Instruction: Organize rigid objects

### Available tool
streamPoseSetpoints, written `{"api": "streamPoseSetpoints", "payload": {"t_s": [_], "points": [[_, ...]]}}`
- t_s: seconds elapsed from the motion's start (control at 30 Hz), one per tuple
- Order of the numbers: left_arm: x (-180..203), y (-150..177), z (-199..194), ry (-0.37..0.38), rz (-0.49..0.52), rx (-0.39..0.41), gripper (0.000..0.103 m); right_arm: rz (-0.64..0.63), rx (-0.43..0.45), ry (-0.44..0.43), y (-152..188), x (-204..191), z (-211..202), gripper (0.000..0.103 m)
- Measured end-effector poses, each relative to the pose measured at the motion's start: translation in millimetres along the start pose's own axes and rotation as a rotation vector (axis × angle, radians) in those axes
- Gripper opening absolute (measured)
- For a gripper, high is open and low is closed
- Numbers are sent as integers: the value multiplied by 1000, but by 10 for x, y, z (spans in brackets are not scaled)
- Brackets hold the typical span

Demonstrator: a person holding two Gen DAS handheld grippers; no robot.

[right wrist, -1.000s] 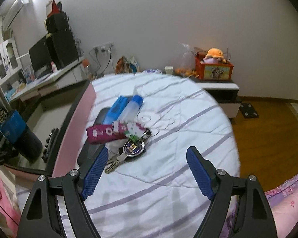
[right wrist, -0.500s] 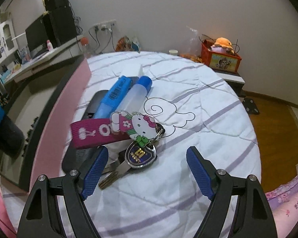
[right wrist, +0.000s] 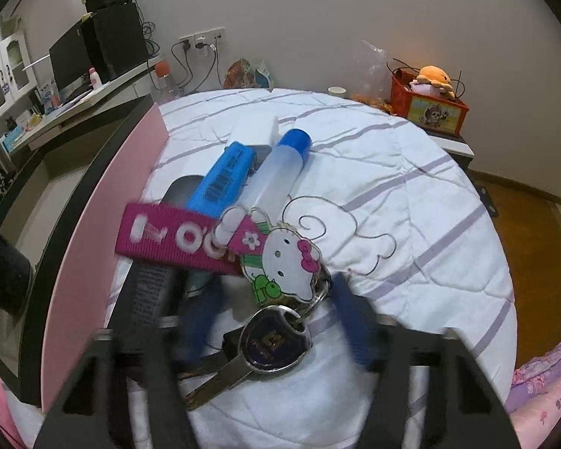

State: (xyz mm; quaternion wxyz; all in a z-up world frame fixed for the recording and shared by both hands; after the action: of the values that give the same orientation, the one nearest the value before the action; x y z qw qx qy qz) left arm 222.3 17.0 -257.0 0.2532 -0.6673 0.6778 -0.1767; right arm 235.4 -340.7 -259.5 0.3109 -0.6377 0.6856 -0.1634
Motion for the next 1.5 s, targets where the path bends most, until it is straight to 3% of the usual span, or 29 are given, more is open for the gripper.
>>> {"api": "streamPoseSetpoints", "payload": {"t_s": [0.2, 0.7, 0.77, 0.83, 1.1, 1.33, 1.5], "points": [[13, -2, 8, 12, 10, 9, 15, 49, 30, -67, 48, 47, -137, 22], [1, -105, 130, 49, 55, 40, 18, 99, 88, -128, 164, 41, -464, 20], [3, -111, 130, 55, 61, 43, 18, 105, 99, -135, 161, 37, -497, 12], [7, -113, 133, 65, 67, 43, 18, 116, 109, -152, 151, 23, -524, 12], [-13, -126, 132, 104, 87, 43, 18, 114, 121, -149, 180, -31, -560, 10], [-12, -131, 134, 126, 92, 45, 18, 122, 209, -163, 81, -93, -777, 8], [-4, -128, 130, 132, 89, 47, 18, 119, 218, -176, 31, -160, -822, 8]]}}
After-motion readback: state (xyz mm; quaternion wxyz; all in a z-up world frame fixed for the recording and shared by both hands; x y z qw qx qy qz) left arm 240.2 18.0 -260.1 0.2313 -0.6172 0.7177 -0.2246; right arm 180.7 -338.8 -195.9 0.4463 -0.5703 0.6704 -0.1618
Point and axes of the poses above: each gripper's, at about its wrist camera, not at the fingertips, and z roughly the way its jaws point, x to its right, y to its underside, the point moved 10 cm from there along z, roughly the way its jaws point, and after that the axes turned 5 degrees about -y, right-handed, at the moved point
